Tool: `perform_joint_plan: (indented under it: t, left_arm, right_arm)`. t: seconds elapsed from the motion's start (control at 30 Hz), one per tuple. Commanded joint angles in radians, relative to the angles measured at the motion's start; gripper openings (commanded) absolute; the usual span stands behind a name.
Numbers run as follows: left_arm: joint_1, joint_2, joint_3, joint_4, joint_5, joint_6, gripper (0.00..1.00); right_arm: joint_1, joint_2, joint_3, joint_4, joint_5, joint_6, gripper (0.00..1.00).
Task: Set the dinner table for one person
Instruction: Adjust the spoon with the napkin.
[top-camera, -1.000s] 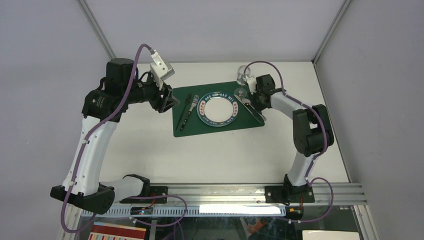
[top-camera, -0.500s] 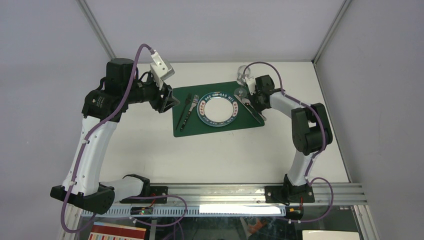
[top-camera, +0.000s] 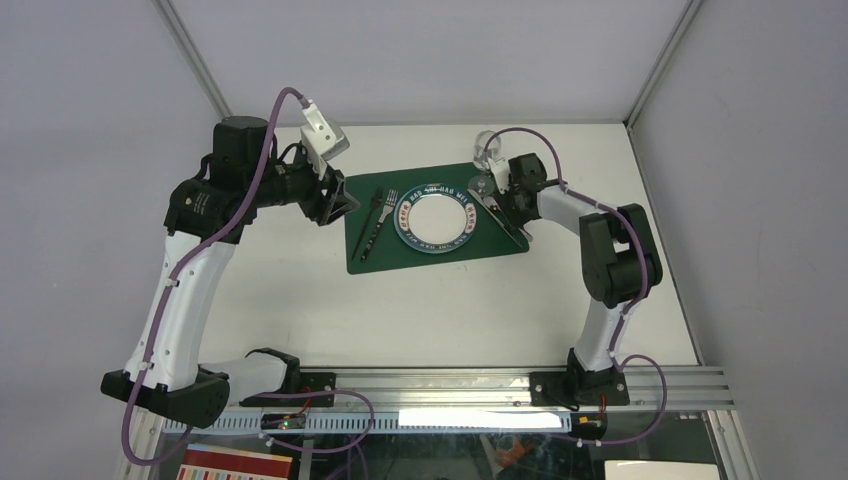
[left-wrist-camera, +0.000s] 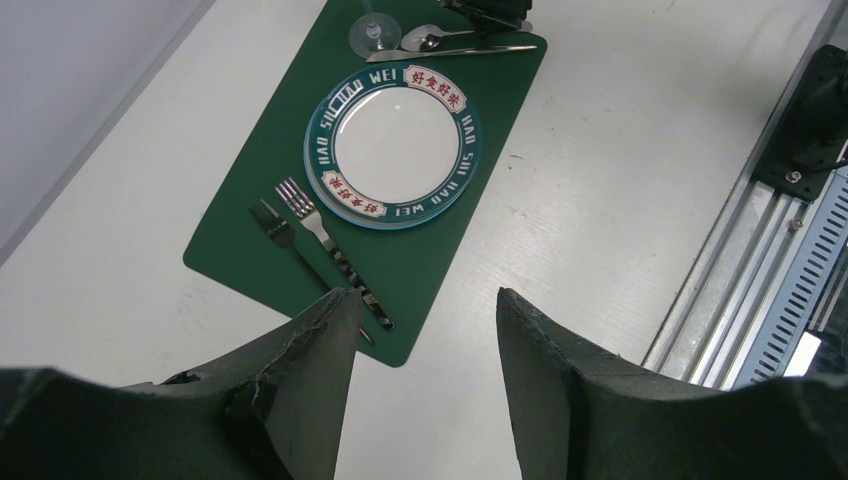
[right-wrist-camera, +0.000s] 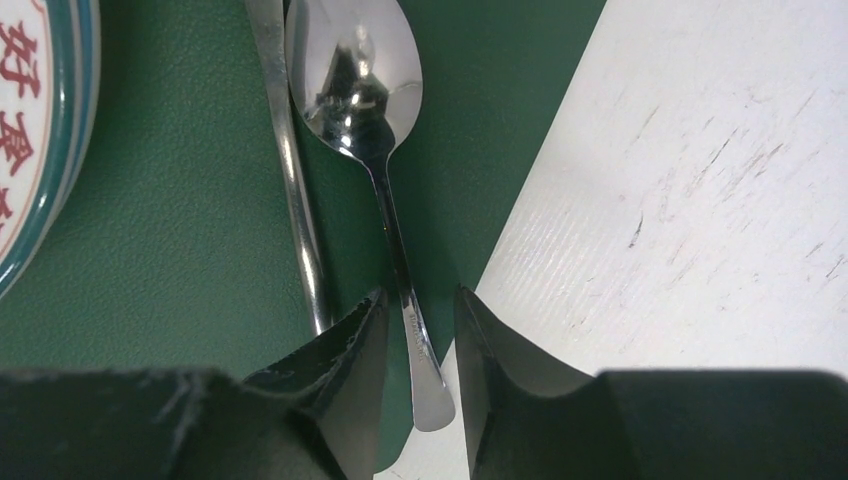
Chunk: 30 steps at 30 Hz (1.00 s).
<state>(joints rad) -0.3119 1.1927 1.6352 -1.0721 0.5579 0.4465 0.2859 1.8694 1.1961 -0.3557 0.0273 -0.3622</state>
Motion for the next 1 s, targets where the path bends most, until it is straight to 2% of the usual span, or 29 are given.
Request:
perform_joint_plan:
  t: [0.0,0.3,0.67,0.97]
  left_arm:
    - [0.013,-0.001,0.014,0.041,0.026,0.007,0.54]
    - [0.014,-0.017,0.002,0.040,0.021,0.008,0.54]
    - [0.015,-0.026,-0.008,0.041,0.022,0.011,0.54]
    - [0.015,-0.030,-0.015,0.046,0.023,0.011,0.54]
  right_arm:
    - [0.003,0.022,-0.010,0.050,0.030,-0.013,0.33]
    - [-0.014,0.042,-0.008,0.045,0.034,0.012,0.25]
    - [-0.022,0.029,-0.025,0.050,0.048,0.023,0.00]
    - [-0.031,-0.100,-0.049,0.032,0.035,0.022,0.00]
